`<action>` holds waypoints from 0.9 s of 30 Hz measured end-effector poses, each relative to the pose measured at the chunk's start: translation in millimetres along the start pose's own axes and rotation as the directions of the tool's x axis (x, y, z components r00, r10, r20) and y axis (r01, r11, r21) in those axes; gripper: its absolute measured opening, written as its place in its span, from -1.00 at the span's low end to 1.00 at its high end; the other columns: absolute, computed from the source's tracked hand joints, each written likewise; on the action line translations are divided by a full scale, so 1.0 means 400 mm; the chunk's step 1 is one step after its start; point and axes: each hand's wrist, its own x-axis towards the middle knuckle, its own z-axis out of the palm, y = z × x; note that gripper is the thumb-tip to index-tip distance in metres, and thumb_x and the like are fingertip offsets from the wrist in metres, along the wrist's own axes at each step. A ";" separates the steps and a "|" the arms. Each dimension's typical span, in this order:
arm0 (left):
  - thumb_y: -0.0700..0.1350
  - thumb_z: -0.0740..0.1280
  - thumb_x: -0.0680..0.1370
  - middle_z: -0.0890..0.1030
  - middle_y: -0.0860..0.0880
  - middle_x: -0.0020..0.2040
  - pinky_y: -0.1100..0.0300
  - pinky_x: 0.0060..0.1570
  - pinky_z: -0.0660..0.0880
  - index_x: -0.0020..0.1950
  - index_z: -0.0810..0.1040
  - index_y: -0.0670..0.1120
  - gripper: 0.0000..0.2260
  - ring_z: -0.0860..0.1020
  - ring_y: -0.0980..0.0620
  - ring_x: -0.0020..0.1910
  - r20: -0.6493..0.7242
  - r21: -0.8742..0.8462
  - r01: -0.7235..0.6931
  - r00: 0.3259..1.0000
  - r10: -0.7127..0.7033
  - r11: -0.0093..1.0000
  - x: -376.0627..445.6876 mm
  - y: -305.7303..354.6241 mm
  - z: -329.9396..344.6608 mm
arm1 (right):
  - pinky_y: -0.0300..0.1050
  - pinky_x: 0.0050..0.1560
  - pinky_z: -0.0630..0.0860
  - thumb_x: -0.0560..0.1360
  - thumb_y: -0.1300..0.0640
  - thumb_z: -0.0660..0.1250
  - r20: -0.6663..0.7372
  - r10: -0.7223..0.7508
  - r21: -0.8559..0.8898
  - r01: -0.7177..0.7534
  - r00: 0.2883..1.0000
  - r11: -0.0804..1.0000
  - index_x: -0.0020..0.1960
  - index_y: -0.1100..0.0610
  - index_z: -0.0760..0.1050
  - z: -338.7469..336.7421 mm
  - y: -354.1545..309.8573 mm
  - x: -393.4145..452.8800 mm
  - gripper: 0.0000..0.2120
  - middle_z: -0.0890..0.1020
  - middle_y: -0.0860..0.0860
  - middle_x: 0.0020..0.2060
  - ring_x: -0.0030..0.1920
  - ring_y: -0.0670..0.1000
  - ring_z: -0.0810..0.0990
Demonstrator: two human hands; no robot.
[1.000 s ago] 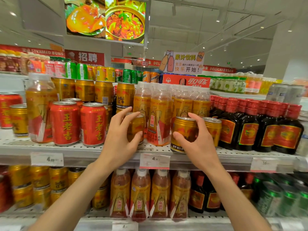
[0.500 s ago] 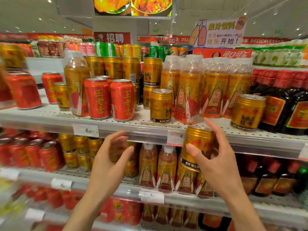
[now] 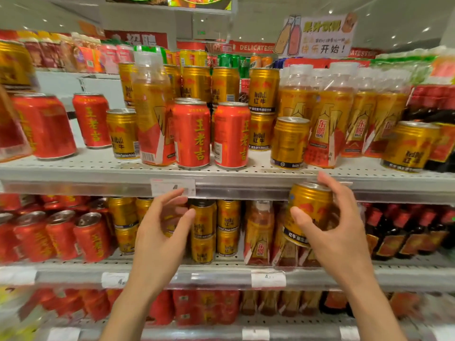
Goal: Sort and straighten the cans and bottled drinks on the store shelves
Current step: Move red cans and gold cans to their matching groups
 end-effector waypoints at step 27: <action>0.20 0.33 0.55 0.40 0.04 0.36 0.26 -0.20 0.50 0.46 0.32 0.05 -0.47 0.50 0.10 -0.12 0.325 0.517 -0.573 0.819 0.473 0.636 0.348 0.171 -0.080 | -0.60 -0.04 0.41 0.44 -0.14 0.49 0.108 -0.076 -0.031 0.080 0.991 0.996 0.39 -0.28 0.34 0.159 -0.183 0.108 -0.41 0.48 -0.30 0.26 0.17 -0.42 0.46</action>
